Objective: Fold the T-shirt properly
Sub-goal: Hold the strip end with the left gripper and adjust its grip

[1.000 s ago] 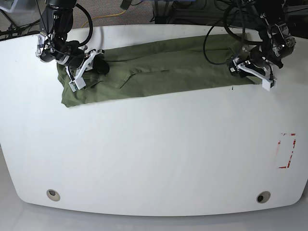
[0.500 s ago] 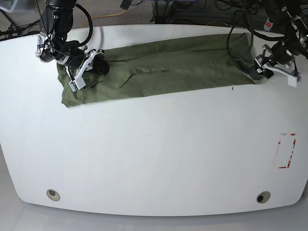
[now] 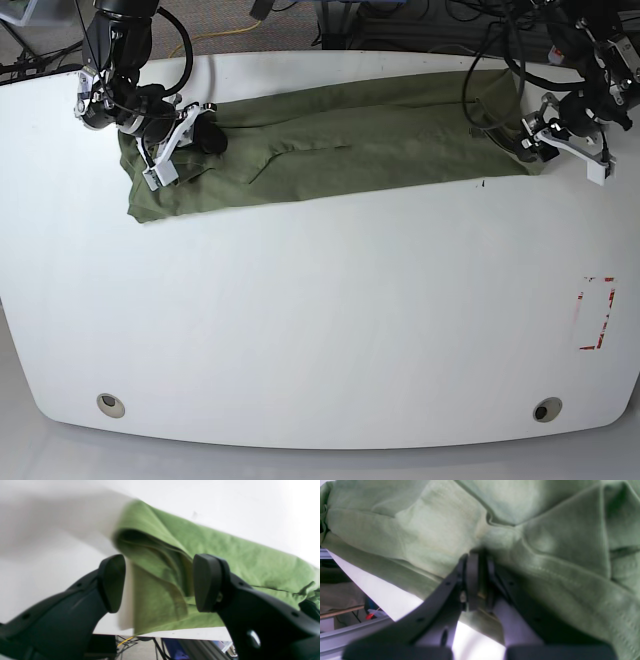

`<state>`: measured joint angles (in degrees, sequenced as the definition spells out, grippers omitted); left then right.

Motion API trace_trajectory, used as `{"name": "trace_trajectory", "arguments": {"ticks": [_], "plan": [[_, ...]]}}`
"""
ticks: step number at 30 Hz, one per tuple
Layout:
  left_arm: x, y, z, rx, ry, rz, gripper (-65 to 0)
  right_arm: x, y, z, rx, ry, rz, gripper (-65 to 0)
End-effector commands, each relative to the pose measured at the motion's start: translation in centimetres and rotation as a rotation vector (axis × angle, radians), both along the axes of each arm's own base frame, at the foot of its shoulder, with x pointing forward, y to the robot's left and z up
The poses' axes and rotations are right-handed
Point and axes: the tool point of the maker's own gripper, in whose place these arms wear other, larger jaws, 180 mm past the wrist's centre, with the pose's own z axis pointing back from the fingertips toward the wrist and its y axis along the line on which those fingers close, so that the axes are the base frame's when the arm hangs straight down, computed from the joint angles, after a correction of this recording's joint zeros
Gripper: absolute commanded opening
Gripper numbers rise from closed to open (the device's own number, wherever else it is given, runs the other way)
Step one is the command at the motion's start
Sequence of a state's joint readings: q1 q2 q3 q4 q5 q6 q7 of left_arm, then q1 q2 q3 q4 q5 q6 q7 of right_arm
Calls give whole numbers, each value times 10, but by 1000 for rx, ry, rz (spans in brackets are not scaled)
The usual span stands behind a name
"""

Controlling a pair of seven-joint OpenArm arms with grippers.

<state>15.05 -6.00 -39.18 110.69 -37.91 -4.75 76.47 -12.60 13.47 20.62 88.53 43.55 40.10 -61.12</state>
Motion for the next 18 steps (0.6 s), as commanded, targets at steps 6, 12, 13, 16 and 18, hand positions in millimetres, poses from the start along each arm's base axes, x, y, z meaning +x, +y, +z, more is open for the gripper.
{"name": "trace_trajectory", "arguments": {"ticks": [6, 12, 13, 16, 18], "plan": [[6, -11, -5, 27, 7, 1, -254, 3, -5, 3, -21, -10, 4, -615], [0, -10, -13, 54, 46, 25, -254, 3, -6, 3, -22, -8, 4, -615], [0, -12, -14, 50, 46, 23, -254, 2, -6, 3, -22, -7, 4, -615], [3, -18, -14, 43, 43, 9, -254, 1, -6, 2, -22, -5, 4, -615], [11, -22, -11, 43, 17, 0, -254, 1, -6, 2, -22, -5, 4, -615]]}}
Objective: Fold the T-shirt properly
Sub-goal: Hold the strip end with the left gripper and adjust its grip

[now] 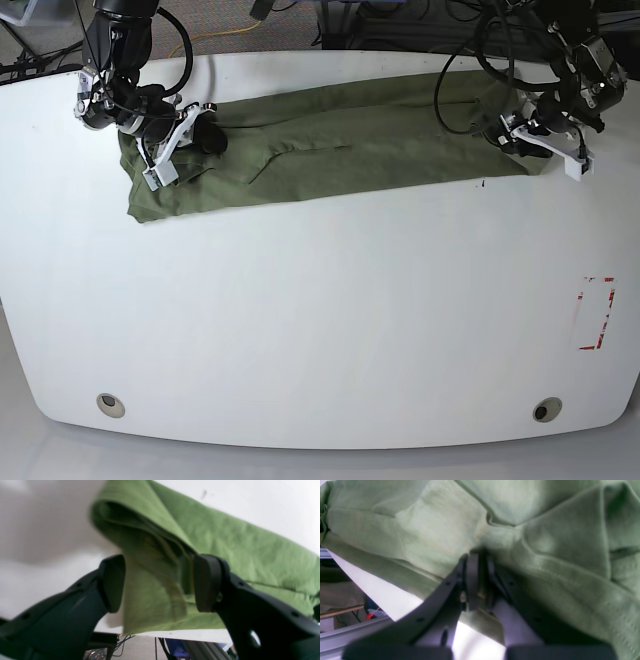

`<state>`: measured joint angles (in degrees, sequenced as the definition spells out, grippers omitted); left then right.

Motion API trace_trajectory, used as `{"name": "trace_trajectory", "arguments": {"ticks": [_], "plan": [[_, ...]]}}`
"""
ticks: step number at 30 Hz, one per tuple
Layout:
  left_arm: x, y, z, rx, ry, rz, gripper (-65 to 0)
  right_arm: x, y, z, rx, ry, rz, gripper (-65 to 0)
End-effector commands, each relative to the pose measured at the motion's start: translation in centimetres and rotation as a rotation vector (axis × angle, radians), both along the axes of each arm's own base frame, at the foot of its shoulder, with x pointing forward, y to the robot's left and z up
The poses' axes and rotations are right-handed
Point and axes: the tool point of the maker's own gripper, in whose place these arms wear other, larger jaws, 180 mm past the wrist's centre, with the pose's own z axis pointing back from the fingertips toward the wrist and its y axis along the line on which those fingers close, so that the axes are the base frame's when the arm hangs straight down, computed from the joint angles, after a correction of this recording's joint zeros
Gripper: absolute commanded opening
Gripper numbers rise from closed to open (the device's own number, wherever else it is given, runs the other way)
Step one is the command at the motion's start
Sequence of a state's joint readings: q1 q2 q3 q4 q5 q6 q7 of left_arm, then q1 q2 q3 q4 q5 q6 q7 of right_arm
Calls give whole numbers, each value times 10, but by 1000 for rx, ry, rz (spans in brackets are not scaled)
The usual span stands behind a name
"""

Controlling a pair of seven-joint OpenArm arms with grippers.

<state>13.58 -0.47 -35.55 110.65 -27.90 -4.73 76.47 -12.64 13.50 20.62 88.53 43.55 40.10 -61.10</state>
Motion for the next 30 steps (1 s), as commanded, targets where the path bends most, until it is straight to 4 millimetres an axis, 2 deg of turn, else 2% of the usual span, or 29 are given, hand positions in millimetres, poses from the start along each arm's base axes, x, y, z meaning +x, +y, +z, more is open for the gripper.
{"name": "trace_trajectory", "arguments": {"ticks": [1, 9, 25, 26, 28, 29, 30], "plan": [[16, 0, 11, 12, -66, -3, -254, 2, -6, 2, -22, -6, 4, -615], [19, -2, -18, -61, -3, 17, -254, 3, -6, 4, -23, -12, 5, -615], [22, -6, -16, -68, -14, 7, -267, 2, -5, 2, -21, -6, 4, -615], [22, -6, -15, -68, -15, 7, -283, 2, -6, 3, -21, -8, 2, -615], [22, -5, -16, -67, -14, 7, -390, 3, -6, 3, -21, -9, 2, -615], [22, -5, -16, -67, -15, 7, -468, 3, -6, 3, -21, -9, 2, -615], [22, -5, -16, -65, -15, 8, -511, 4, -6, 3, -21, -11, 2, -615]]}}
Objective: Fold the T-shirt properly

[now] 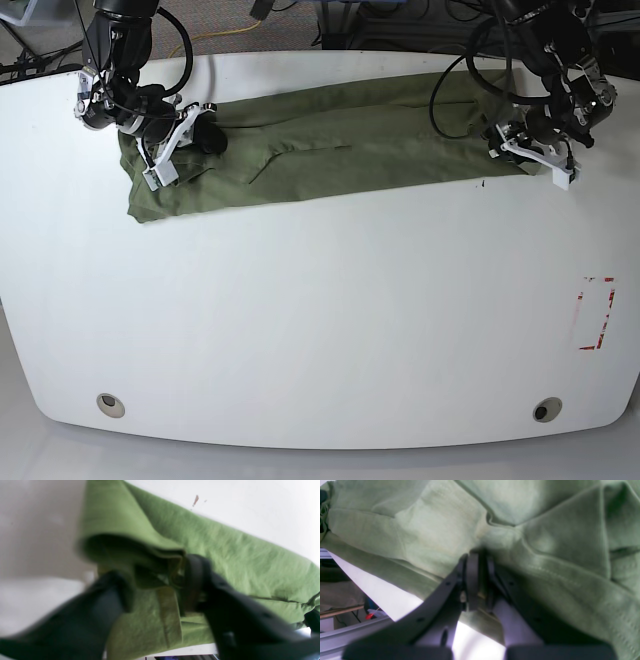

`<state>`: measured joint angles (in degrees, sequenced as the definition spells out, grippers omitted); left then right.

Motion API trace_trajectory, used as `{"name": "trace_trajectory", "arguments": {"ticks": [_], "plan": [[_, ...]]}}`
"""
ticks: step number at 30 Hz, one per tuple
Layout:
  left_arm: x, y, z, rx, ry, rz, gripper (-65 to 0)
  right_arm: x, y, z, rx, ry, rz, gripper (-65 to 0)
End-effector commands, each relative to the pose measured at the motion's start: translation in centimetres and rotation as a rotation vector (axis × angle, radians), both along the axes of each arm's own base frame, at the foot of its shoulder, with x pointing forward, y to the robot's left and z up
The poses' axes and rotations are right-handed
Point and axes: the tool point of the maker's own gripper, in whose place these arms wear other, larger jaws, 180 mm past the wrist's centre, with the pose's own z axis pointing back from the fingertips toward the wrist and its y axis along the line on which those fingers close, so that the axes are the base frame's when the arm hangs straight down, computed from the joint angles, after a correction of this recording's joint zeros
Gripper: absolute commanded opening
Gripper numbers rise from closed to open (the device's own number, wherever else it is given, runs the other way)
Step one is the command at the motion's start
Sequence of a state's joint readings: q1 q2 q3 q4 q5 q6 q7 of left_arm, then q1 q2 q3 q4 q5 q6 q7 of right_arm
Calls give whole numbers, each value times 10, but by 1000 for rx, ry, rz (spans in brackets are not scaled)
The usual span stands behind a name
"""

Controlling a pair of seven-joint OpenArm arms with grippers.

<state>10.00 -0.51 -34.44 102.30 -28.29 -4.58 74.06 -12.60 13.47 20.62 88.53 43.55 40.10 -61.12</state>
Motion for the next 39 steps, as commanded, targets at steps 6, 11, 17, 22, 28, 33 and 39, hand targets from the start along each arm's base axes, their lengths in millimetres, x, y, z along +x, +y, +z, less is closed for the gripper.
{"name": "trace_trajectory", "arguments": {"ticks": [6, 11, 17, 22, 28, 33, 39], "plan": [[7, 6, 15, 51, -54, -53, -574, 4, 0, 3, -6, -12, -1, -615], [10, 9, 37, 165, -123, -198, -575, 4, 2, 3, 0, -12, -3, -615], [4, 16, 39, 219, -99, -291, -576, 4, 8, 2, 15, -11, -6, -615], [4, 11, 38, 244, -93, -364, -575, 4, 10, 2, 21, -11, -7, -615], [5, 9, 37, 244, -74, -367, -497, 4, 11, 2, 24, -11, -8, -615], [3, 16, 36, 197, -46, -221, -303, 4, 11, 2, 24, -11, -8, -615], [5, 22, 35, 144, -26, -75, -272, 4, 11, 2, 24, -11, -8, -615]]}}
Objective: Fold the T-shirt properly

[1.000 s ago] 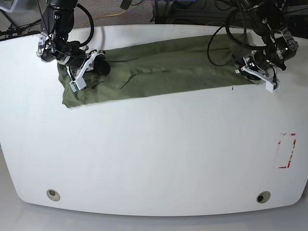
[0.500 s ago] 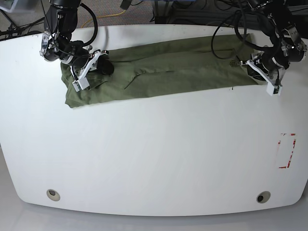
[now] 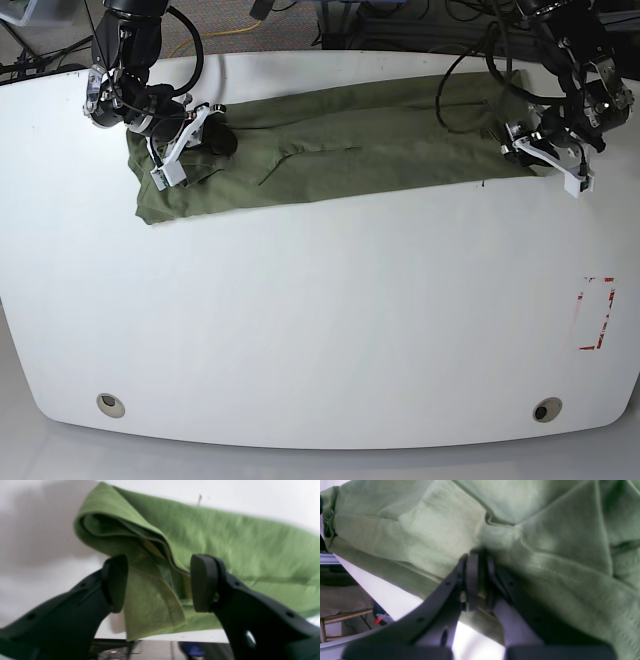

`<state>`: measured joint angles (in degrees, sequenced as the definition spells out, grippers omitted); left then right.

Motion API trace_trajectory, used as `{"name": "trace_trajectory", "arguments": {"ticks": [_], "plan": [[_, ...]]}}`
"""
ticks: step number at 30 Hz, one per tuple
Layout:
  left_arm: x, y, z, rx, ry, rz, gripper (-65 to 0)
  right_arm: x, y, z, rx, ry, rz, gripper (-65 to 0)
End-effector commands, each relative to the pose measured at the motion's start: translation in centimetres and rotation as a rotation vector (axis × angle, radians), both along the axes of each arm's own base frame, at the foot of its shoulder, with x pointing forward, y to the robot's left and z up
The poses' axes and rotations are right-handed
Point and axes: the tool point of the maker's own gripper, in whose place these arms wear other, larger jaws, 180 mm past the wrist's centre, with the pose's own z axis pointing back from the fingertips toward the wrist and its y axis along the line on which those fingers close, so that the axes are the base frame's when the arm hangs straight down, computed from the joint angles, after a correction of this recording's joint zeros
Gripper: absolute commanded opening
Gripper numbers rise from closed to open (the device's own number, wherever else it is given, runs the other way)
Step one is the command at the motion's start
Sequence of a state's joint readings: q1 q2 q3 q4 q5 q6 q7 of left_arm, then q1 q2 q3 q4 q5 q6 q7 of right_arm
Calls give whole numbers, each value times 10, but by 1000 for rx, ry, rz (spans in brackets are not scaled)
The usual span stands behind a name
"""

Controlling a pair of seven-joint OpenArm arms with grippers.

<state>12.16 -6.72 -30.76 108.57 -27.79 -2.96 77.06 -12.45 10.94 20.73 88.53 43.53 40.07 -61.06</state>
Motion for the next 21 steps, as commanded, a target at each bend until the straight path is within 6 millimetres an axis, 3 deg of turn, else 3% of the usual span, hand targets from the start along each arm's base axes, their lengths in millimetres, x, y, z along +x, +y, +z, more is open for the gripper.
{"name": "trace_trajectory", "arguments": {"ticks": [1, 8, 21], "plan": [[10, 5, 9, 10, -48, 26, -264, 2, -4, 2, -19, -7, 4, -615], [13, 3, 8, -26, -54, 113, -210, 2, -4, 2, -18, -7, 4, -615], [9, -19, -18, 8, 55, 94, -210, 2, -4, 2, -17, -7, 3, -615]]}}
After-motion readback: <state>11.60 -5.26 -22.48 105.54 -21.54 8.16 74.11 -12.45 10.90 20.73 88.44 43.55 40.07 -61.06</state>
